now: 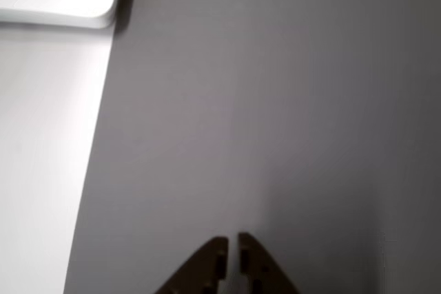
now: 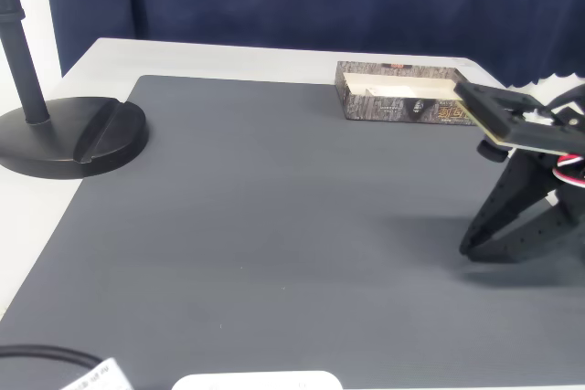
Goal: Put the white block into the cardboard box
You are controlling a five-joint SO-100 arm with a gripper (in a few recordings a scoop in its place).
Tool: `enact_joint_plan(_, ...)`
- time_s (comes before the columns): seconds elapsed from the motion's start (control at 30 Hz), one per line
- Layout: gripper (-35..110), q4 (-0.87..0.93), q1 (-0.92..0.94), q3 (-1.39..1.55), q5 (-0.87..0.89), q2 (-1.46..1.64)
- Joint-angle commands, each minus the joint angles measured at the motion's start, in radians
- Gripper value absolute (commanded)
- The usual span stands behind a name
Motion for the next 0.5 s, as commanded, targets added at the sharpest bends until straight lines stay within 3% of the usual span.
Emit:
enact_joint_plan(0.0,-2,0.012,-0.009,0.023,-0.009,0.071)
enact_joint_plan(0.47,-2,0.060,0.011,0.126,-0.015,0.236)
